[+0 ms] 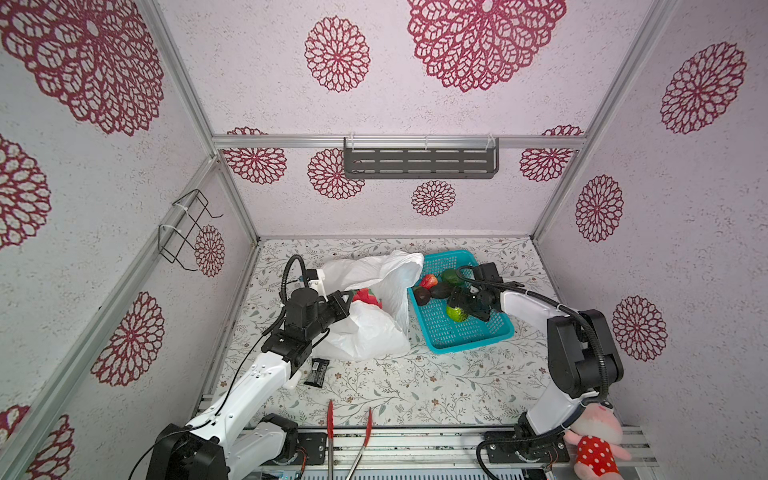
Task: Place the fruits into the plastic bag
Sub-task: 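Withdraw the right gripper from the bag and lower it over the basket fruits, then grasp the lime-green striped fruit with the right gripper and carry it into the bag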
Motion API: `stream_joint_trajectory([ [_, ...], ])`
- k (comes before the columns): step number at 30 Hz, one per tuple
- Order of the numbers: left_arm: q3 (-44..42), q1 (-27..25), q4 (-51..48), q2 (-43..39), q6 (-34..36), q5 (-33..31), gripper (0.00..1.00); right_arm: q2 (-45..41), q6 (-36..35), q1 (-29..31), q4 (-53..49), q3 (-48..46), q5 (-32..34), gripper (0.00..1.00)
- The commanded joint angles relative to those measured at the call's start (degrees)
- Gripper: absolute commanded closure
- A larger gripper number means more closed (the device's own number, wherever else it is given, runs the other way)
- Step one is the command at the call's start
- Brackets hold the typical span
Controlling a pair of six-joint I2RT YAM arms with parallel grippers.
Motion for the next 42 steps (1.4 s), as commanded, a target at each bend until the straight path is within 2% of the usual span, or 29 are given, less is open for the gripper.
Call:
stream_joint_trajectory([
  [1, 0.9, -0.3, 2.2, 0.4, 0.1, 0.6, 1.00, -2.2, -1.5, 0.1, -2.6, -0.7, 0.5, 0.09],
  [6, 1.0, -0.3, 2.1, 0.3, 0.1, 0.9, 1.00, -0.1, -2.2, 0.1, -1.7, 0.5, 1.2, 0.11],
  [9, 1.1, -0.3, 1.6, -0.3, 0.1, 0.9, 1.00, 2.1, -2.9, 0.1, -2.7, 2.7, 1.6, 0.15],
  [16, 0.7, -0.3, 0.9, -1.5, 0.4, 0.4, 1.00, 1.8, -3.3, 0.3, -2.5, 2.6, 1.4, 0.40],
  [18, 0.8, -0.3, 0.9, -1.4, 0.5, 0.5, 1.00, 0.2, -4.9, 0.8, -2.2, 2.8, 0.5, 0.44],
  [22, 1.0, -0.3, 0.8, -1.2, 0.7, 0.5, 1.00, -6.8, -10.2, 4.4, 0.7, 3.1, -5.0, 0.46],
  [27, 1.3, -0.3, 1.0, -0.8, 0.8, 0.7, 1.00, -10.6, -14.4, 13.2, 2.1, 5.6, -12.0, 0.47],
  [31, 2.0, -0.3, 0.7, -1.0, 0.7, 0.7, 1.00, -5.9, -15.6, 20.9, 2.4, 9.8, -15.3, 0.47],
  [35, 2.8, -0.3, -1.3, -2.4, 1.3, -0.2, 1.00, 2.1, -17.0, 27.0, 2.2, 17.2, -15.7, 0.46],
  [42, 2.7, -0.3, -7.1, -8.4, 2.3, -4.8, 1.00, 21.8, -26.9, 35.9, -10.7, 42.7, -19.1, 0.43],
])
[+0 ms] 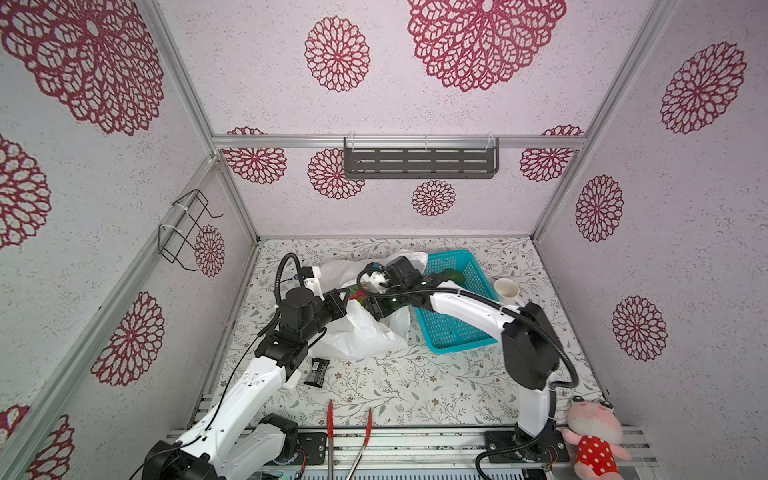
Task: Place the fruits into the plastic bag
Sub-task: 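Grasp the lime-green striped fruit with the right gripper and carry it into the bag, then open the right gripper inside the bag and withdraw it toward the basket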
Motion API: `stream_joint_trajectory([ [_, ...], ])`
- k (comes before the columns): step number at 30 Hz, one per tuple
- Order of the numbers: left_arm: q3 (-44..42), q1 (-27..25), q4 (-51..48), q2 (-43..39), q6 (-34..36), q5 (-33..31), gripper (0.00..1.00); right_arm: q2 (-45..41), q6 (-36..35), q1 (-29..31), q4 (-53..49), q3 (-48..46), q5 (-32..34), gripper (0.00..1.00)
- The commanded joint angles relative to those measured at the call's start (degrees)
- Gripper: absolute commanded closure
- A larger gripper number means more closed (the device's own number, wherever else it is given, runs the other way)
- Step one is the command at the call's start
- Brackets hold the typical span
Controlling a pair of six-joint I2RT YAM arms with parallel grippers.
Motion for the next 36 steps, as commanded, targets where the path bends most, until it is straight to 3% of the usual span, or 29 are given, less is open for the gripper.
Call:
stream_joint_trajectory([
  [1, 0.9, -0.4, -3.3, -3.2, 1.2, -3.2, 1.00, 5.1, -6.6, 3.1, -8.6, 10.8, -4.8, 0.42],
  [5, -0.3, -0.4, -4.4, -5.5, 1.0, -4.0, 1.00, 8.7, -6.5, 3.8, -9.8, 14.6, -8.4, 0.25],
  [12, -1.5, -0.4, -4.5, -6.1, 0.7, -4.2, 1.00, 3.9, -4.0, 3.0, -4.7, 9.6, -3.6, 0.02],
  [17, -1.5, -0.4, -3.3, -5.0, 0.8, -4.5, 1.00, -3.9, 0.7, -0.3, 4.1, 0.5, -3.8, 0.01],
  [25, -1.8, -0.4, -1.1, -2.7, 0.2, -4.3, 1.00, -15.1, 7.9, -6.7, 16.0, -13.3, -9.5, 0.01],
  [36, -1.5, -0.3, -1.0, -2.7, 0.2, -4.3, 1.00, -11.6, 7.4, -6.6, 13.8, -11.0, -11.6, 0.01],
])
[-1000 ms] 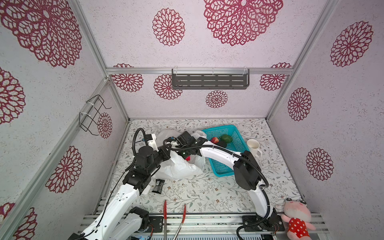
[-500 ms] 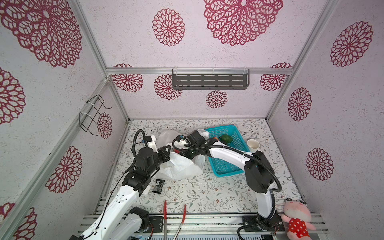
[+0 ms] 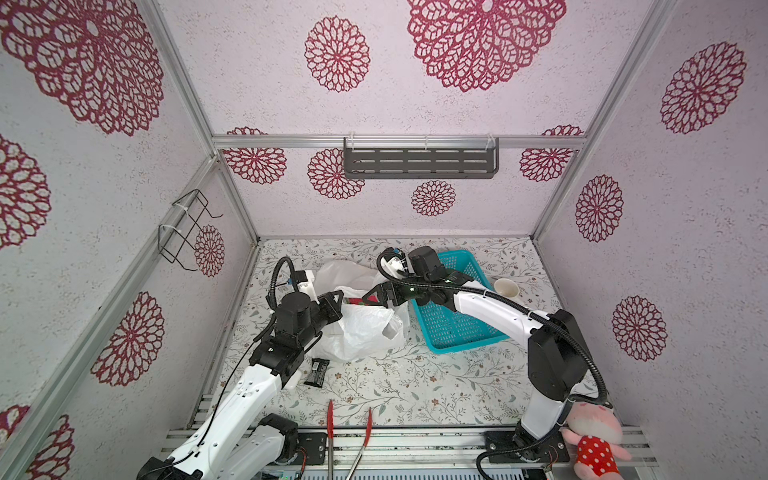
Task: Place the fruits into the plastic bag
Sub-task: 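Open the right gripper inside the bag and withdraw it toward the basket, then lower the right gripper into the basket and grasp the dark avocado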
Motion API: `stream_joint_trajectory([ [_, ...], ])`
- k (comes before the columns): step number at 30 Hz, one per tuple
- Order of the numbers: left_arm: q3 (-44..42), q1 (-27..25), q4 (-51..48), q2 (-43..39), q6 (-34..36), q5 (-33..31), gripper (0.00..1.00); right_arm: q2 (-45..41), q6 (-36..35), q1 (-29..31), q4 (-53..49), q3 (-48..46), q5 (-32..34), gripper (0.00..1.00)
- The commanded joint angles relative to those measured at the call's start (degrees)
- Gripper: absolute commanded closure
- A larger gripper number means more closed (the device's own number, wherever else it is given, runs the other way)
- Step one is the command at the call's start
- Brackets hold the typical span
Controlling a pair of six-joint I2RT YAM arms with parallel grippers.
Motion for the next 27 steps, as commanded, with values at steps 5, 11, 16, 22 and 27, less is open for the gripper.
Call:
stream_joint_trajectory([
  [5, -0.6, -0.4, 0.5, -1.6, -0.2, -1.2, 1.00, 1.3, 0.4, 0.2, -0.6, 3.9, 1.0, 0.01],
  [11, -0.9, -0.3, 0.3, -2.1, 0.7, -2.2, 1.00, -9.3, 5.1, -4.5, 7.7, -6.3, 13.5, 0.02],
  [16, -1.2, -0.3, 1.3, -1.4, 1.1, -2.5, 1.00, -18.7, 7.4, -8.7, 8.2, -15.1, 20.7, 0.02],
  [22, -1.4, -0.4, 2.6, 0.3, 0.8, -1.8, 1.00, -25.1, 15.2, -14.3, 5.6, -22.7, 31.8, 0.04],
  [27, -1.2, -0.3, 2.6, 0.6, 0.5, -1.6, 1.00, -17.9, 20.7, -20.4, -2.9, -19.1, 31.8, 0.05],
])
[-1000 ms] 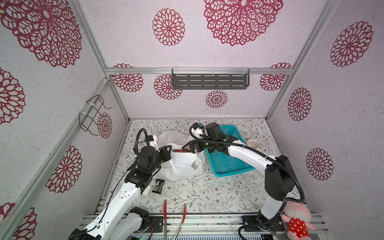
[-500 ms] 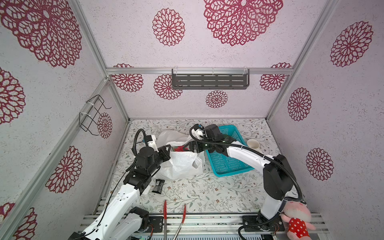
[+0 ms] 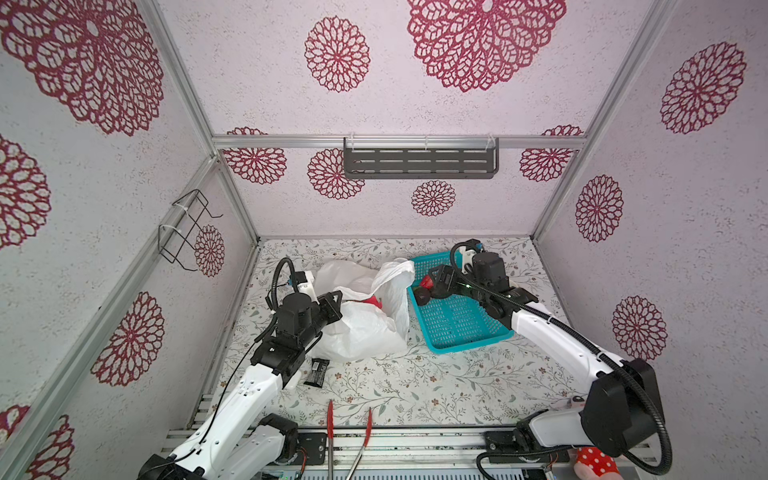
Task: Place the fruits into the plastic bag
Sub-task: 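Lower the right gripper into the basket and grasp the dark avocado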
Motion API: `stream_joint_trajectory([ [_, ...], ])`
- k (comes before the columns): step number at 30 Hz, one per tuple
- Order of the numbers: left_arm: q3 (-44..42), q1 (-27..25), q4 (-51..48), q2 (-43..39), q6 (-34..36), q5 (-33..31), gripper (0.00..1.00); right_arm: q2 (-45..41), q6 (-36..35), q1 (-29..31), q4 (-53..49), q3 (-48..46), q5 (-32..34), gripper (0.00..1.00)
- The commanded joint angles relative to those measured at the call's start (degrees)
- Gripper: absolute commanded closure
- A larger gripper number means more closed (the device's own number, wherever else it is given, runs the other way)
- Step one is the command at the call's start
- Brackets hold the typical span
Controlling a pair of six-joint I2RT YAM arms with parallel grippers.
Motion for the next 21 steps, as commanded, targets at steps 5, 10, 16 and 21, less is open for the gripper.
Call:
stream_joint_trajectory([
  [5, -0.4, -0.4, 1.7, -0.4, -0.1, -0.3, 1.00, 15.6, 3.5, -5.9, -9.1, 8.5, -3.1, 0.07],
  [10, -0.8, -0.3, 1.1, -1.7, -0.3, -0.5, 1.00, 23.4, 0.7, -6.0, -10.4, 13.4, -4.4, 0.07],
  [16, -1.0, -0.3, 0.8, -2.2, -0.3, -0.7, 1.00, 29.4, 1.9, -6.0, -10.6, 16.4, -2.5, 0.07],
  [21, -1.0, -0.3, 1.0, -1.7, -0.6, -0.2, 1.00, 32.7, 4.0, -6.0, -10.7, 17.8, -0.6, 0.09],
])
